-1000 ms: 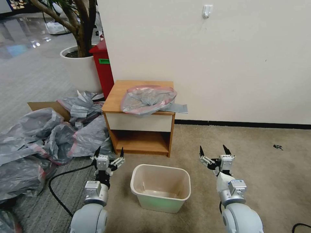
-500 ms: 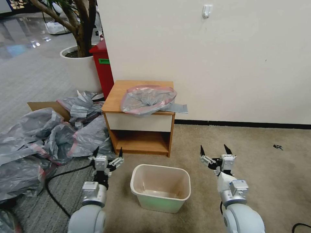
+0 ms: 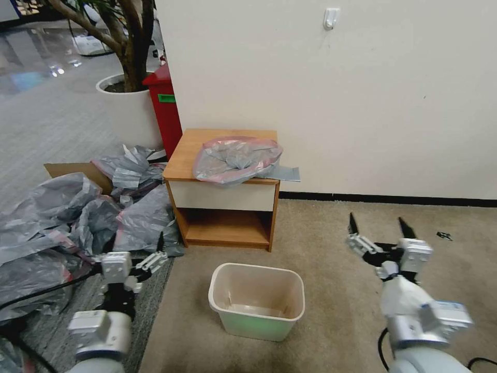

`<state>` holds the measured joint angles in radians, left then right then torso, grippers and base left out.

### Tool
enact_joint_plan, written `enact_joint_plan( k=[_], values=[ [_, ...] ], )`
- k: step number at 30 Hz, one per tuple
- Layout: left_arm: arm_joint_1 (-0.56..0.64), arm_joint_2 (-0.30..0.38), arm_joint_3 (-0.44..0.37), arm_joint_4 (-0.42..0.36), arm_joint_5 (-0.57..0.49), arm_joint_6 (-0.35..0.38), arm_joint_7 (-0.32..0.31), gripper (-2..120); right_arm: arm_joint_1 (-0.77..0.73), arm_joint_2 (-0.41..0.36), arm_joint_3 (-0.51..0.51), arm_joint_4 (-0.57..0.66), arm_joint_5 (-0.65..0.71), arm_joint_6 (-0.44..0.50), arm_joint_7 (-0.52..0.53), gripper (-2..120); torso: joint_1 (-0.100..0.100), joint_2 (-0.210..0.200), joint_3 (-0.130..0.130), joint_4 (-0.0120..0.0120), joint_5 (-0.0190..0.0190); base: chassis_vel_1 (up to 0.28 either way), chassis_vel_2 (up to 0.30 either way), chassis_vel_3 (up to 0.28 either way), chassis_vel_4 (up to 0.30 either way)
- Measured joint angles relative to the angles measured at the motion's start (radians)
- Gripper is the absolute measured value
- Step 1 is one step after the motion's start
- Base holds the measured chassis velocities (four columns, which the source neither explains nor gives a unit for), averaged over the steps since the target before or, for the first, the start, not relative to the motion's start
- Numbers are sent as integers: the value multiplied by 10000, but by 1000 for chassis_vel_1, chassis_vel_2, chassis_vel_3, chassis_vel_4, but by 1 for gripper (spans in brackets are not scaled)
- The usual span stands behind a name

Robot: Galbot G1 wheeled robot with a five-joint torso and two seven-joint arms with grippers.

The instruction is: Pick up the garbage bag from the table and place it over the trash can.

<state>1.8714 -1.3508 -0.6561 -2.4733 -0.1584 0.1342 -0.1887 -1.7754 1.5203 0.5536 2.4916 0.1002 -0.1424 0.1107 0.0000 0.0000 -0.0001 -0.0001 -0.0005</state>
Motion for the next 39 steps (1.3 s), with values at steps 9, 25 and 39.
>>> enact_joint_plan(
  k=[9,25,39],
  values=[
    [727,334,-267,-363,-402,319,-437,100,158,-229,-210,-387,533,-107,11,100,0,0,1,0,4,0,0,0,0],
    [901,422,-517,-300,-1043,511,-592,100,3815,-1271,-774,-3517,5898,3,534,100,0,0,2,1,4,0,0,0,0],
    [1220,246,-596,-279,-1170,347,-397,100,7073,-348,-1626,-6705,10556,424,1051,100,0,-1,2,1,5,0,0,0,0]
  ],
)
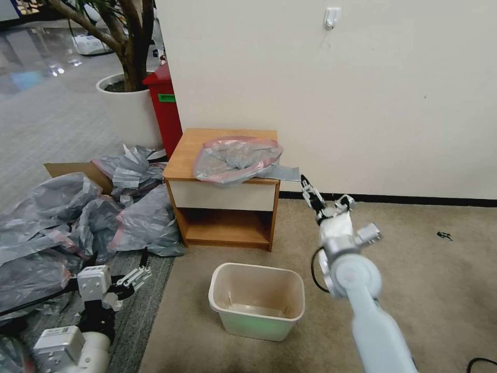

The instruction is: Pick up the garbage bag from the table and place it over the trash can.

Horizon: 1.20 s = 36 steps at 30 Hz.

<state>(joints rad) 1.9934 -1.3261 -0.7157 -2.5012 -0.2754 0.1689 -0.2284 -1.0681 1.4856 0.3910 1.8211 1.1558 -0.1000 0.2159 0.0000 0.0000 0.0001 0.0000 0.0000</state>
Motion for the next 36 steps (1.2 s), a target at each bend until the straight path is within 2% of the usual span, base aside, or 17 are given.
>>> enact_joint_plan(
  k=[3,13,18,21,22,23,26,27,28,31,33,35,36],
  values=[
    [7,-12,0,3,0,-15,22,100,595,249,1,-555,698,-10,200,100,0,0,0,0,-1,0,0,0,0],
    [13,-206,-18,8,32,-16,79,100,1407,744,-13,-1658,890,43,391,99,0,0,0,1,0,0,0,0,0],
    [17,-218,-29,10,33,-16,82,100,1528,823,-11,-1797,1077,63,391,96,0,0,-1,-1,0,0,0,0,0],
    [15,-228,-32,11,33,-15,83,100,1636,918,-1,-1925,1247,116,392,82,0,0,-1,0,0,0,0,0,0],
    [15,-228,-32,11,33,-15,83,100,1636,918,-1,-1925,1247,116,392,82,0,0,-1,0,0,0,0,0,0],
    [14,-227,-33,10,34,-15,85,100,1676,941,19,-1946,1319,135,395,73,1,0,-1,0,-1,0,0,0,0],
    [13,-227,-34,11,37,-15,87,100,1686,940,33,-1945,1330,142,409,66,0,0,-1,0,0,0,0,0,0],
    [11,-221,-35,11,42,-16,90,100,1696,931,36,-1942,1330,147,441,58,0,0,-1,0,0,0,0,0,0],
    [11,-221,-35,11,42,-16,90,100,1696,931,36,-1942,1330,147,441,58,0,0,-1,0,0,0,0,0,0],
    [11,-216,-35,11,50,-16,93,100,1698,911,48,-1939,1321,185,525,45,0,0,-1,0,0,0,0,0,0],
    [12,-216,-36,11,54,-20,95,100,1694,900,54,-1931,1320,190,550,42,0,0,-1,0,0,0,0,0,0],
    [22,-219,-39,11,70,-29,98,100,1668,864,66,-1911,1319,202,588,32,0,0,-1,0,0,0,0,0,0],
    [22,-219,-39,11,70,-29,98,100,1668,864,66,-1911,1319,202,588,32,0,0,-1,0,0,0,0,0,0]
  ],
)
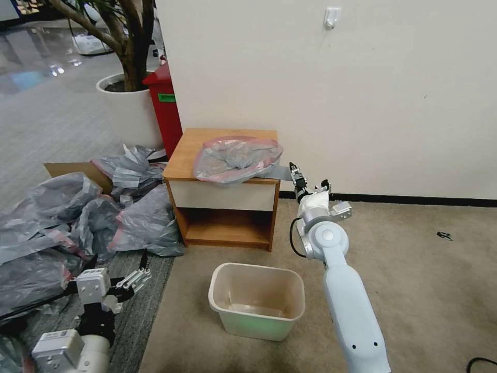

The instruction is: Pick up the garbage bag from the table and place it over the trash can.

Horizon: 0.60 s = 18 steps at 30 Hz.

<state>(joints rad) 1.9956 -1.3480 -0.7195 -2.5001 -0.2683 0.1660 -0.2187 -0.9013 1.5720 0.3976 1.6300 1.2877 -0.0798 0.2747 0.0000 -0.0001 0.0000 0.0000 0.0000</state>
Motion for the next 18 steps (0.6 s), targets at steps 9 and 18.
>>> enact_joint_plan(
  k=[9,18],
  values=[
    [84,-69,-3,0,210,-72,6,100,-295,-319,-52,409,-6,-12,62,0,0,1,0,1,1,0,0,0,0],
    [195,-117,26,1,475,-244,15,100,-1481,-1398,-581,2167,843,-15,861,0,-1,0,0,0,1,0,0,0,0]
  ],
)
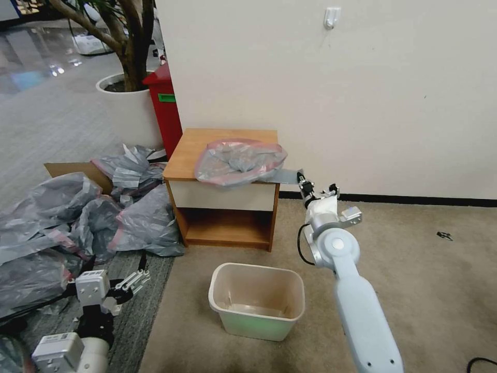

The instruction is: Pick up the garbage bag from the table and place it over the trash can.

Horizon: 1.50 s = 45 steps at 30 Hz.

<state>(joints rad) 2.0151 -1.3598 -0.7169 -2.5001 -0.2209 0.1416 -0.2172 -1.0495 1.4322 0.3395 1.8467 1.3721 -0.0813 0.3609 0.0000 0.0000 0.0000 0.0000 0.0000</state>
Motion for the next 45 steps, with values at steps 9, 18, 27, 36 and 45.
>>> enact_joint_plan(
  k=[9,18,27,36,45],
  values=[
    [71,-27,48,1,308,-14,6,100,-2298,-722,-698,2838,-80,-48,1339,0,1,1,-1,-2,-1,0,0,0,0],
    [114,27,272,1,571,-23,148,100,-3881,-1245,-1474,4799,281,-539,3977,0,1,2,-1,0,-1,0,0,0,0],
    [73,23,206,1,592,-48,172,100,-4866,-1541,-1589,5181,165,-842,4505,0,1,3,-1,0,0,0,0,0,0],
    [59,-18,168,1,605,-74,180,100,-5272,-1546,-1627,5066,-342,-927,4654,0,0,2,0,1,0,0,0,0,0],
    [68,-29,207,1,614,-77,191,100,-5664,-1754,-1316,5306,-491,-1209,4752,24,0,2,0,0,0,0,0,0,0]
  ],
)
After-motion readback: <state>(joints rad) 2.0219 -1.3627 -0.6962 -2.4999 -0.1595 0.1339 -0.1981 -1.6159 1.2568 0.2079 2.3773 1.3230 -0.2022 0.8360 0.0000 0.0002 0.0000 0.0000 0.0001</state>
